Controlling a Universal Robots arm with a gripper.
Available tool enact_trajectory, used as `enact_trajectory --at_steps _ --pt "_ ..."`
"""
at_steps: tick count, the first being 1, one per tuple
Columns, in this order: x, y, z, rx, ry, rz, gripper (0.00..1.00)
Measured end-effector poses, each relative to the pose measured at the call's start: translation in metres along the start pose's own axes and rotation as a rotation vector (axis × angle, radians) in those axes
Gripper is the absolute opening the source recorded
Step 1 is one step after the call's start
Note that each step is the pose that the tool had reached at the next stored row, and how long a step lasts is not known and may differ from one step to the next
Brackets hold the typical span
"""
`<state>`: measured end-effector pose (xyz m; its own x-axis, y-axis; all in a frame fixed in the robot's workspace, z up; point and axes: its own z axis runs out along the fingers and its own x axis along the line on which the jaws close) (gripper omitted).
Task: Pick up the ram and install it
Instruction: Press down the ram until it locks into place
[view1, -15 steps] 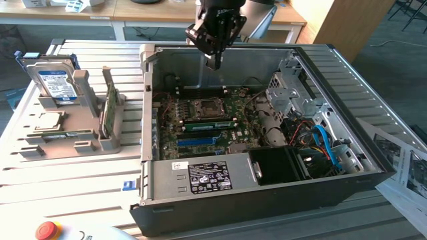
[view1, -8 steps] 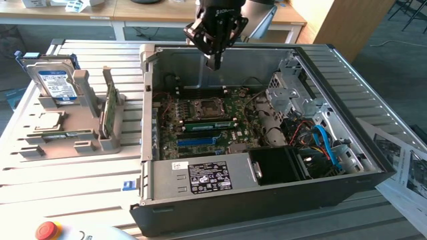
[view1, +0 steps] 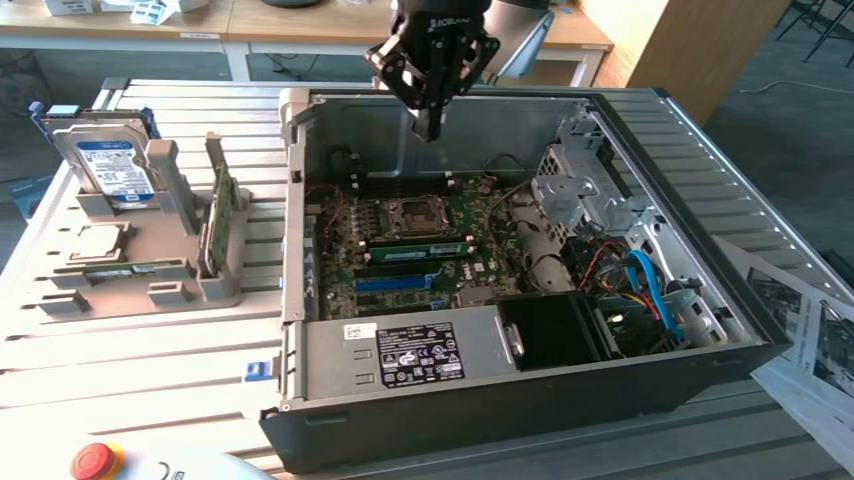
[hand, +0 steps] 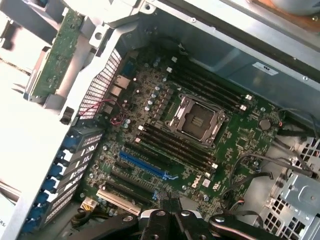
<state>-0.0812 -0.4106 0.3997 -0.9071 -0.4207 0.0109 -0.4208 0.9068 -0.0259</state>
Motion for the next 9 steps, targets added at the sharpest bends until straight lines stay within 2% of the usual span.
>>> enact_trajectory --at_steps 9 --pt "0.0000 0.0000 0.0000 0.0051 0.0056 0.107 0.10"
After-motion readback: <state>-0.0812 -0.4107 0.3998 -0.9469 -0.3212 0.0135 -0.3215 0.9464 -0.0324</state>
